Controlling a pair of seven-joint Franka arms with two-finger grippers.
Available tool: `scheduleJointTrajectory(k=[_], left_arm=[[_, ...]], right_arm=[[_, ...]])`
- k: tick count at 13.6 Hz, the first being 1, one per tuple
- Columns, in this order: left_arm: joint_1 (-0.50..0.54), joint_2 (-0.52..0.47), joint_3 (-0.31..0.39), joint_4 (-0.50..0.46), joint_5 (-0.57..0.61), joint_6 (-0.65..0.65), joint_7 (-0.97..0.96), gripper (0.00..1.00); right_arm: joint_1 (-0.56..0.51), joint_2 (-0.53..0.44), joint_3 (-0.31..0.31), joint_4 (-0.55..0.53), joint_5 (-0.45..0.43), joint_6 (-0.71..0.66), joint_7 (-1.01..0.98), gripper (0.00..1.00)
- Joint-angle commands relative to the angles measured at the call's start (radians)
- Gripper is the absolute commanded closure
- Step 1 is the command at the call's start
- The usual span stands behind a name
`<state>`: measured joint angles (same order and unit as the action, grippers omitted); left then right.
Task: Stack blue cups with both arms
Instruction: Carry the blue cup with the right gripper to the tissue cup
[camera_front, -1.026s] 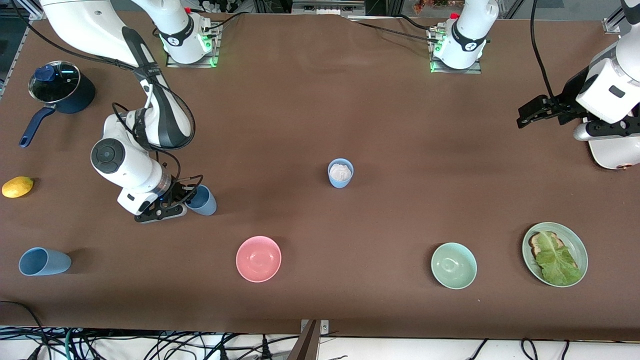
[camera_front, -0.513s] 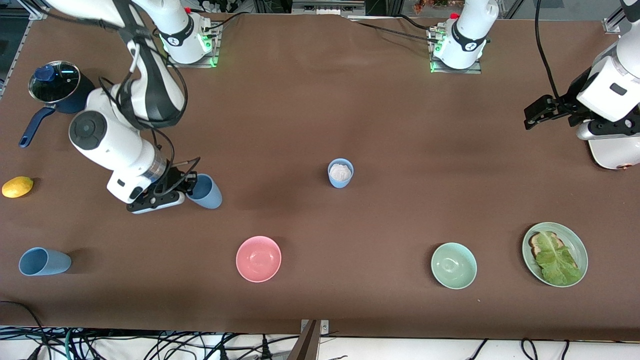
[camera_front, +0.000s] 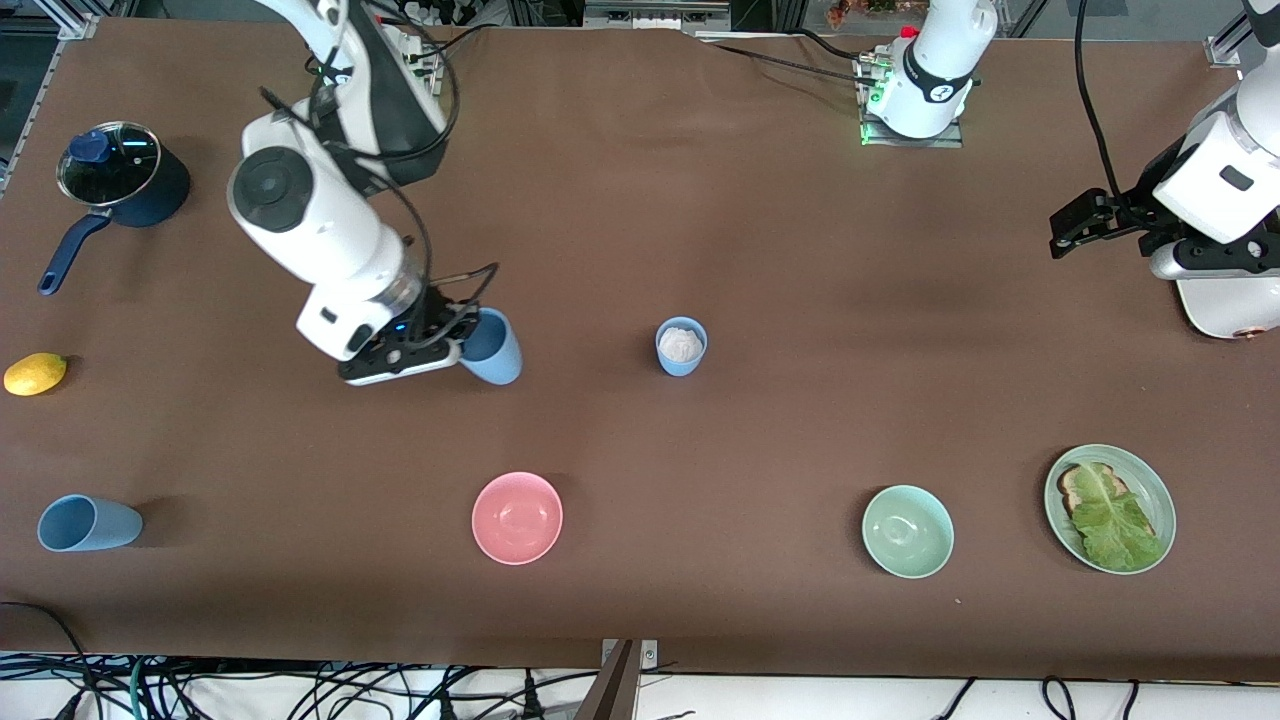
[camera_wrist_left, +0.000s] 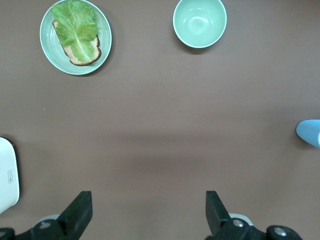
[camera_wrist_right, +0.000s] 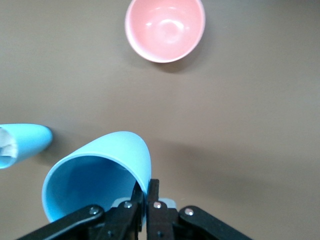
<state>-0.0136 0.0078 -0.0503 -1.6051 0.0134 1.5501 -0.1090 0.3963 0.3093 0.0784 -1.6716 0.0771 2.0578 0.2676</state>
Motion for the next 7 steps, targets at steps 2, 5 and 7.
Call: scheduleJointTrajectory(k=[2,5,7], left_arm=[[0.018,0.012,0.0,0.028,-0.026,-0.013,0.031,0.0],[0.02,0.011,0.0,0.028,-0.027,-0.018,0.031,0.0],[0.018,0.011,-0.002,0.028,-0.027,-0.018,0.031,0.0]], right_arm=[[0.136,0.121,-0.009,0.194,-0.078,-0.077,0.232,1.0],[0.211,0.189,-0.009,0.274,-0.082,-0.068,0.372,1.0],[0.251,0.227,-0.011,0.337,-0.079,-0.071,0.451,1.0]])
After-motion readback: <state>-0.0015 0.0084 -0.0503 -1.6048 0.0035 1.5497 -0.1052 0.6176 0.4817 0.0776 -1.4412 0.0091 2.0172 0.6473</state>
